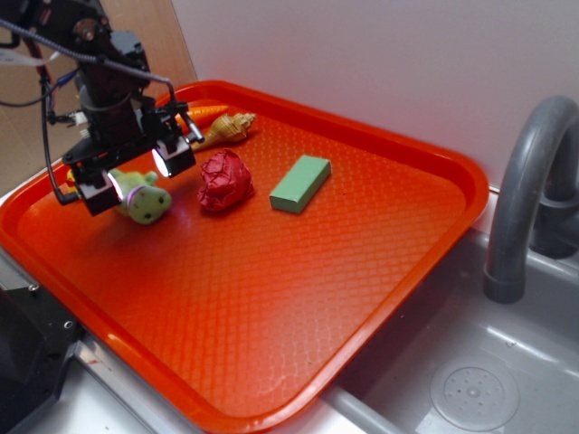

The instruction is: Grab the green animal.

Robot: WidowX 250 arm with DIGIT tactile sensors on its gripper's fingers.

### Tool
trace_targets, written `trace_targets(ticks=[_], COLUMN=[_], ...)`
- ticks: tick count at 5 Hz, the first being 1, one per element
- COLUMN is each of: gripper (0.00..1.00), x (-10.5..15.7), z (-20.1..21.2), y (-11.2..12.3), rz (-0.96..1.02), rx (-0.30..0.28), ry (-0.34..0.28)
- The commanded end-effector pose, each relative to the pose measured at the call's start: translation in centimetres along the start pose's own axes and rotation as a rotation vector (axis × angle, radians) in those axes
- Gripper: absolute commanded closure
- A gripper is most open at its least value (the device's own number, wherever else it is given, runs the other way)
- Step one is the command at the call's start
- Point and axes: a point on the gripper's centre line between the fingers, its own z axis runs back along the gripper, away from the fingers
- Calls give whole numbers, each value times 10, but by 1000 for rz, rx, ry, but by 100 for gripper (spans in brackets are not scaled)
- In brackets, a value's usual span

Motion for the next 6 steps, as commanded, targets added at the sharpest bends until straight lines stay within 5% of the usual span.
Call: trace_targets(ticks=[1, 3, 5, 6], gripper=[100, 100, 100, 100], x=[3, 17, 7, -3], z=[-11, 50, 157, 196], y=[13, -9, -42, -41], rz=[0, -384, -872, -1115], rx=[5, -31, -146, -206], ry=[-40, 21, 125, 115])
